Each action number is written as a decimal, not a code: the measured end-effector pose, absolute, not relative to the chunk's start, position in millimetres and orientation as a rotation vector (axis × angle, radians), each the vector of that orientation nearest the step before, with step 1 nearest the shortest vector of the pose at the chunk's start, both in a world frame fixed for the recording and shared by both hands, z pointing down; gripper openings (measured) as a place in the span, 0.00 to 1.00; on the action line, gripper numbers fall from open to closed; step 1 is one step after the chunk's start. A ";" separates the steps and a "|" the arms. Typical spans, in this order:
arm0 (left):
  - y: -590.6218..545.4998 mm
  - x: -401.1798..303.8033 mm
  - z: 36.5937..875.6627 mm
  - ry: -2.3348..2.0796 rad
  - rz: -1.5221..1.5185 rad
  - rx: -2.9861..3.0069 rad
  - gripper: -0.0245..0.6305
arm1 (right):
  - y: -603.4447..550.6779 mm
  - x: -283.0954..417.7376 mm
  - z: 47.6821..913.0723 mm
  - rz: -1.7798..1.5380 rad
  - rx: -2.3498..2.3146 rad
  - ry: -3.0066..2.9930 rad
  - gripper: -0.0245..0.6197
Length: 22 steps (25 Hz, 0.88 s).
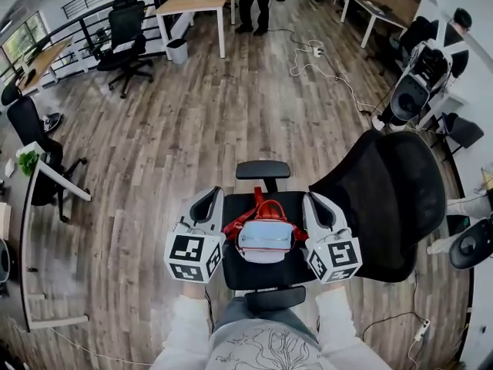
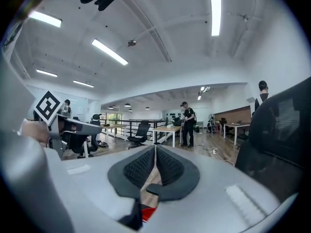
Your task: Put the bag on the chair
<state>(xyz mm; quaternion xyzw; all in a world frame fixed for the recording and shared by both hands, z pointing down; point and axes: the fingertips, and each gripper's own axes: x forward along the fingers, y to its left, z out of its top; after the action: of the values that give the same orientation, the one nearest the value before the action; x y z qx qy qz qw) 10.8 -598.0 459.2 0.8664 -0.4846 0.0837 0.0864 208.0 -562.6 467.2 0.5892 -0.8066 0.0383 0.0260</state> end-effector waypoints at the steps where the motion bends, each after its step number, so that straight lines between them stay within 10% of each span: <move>1: -596.6 7.5 452.1 -1.461 0.227 2.581 0.05 | -561.1 208.6 459.7 0.100 1.843 -2.492 0.07; 22: -577.8 -27.4 372.1 -1.709 -0.012 2.589 0.05 | -545.8 211.3 376.9 -0.095 2.019 -2.497 0.07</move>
<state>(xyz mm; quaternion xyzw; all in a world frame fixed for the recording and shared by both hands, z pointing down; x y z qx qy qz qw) -27.4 -577.8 372.1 0.8344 -0.5508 -0.0037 0.0196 211.3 -545.8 376.9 0.6281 -0.7767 -0.0297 -0.0356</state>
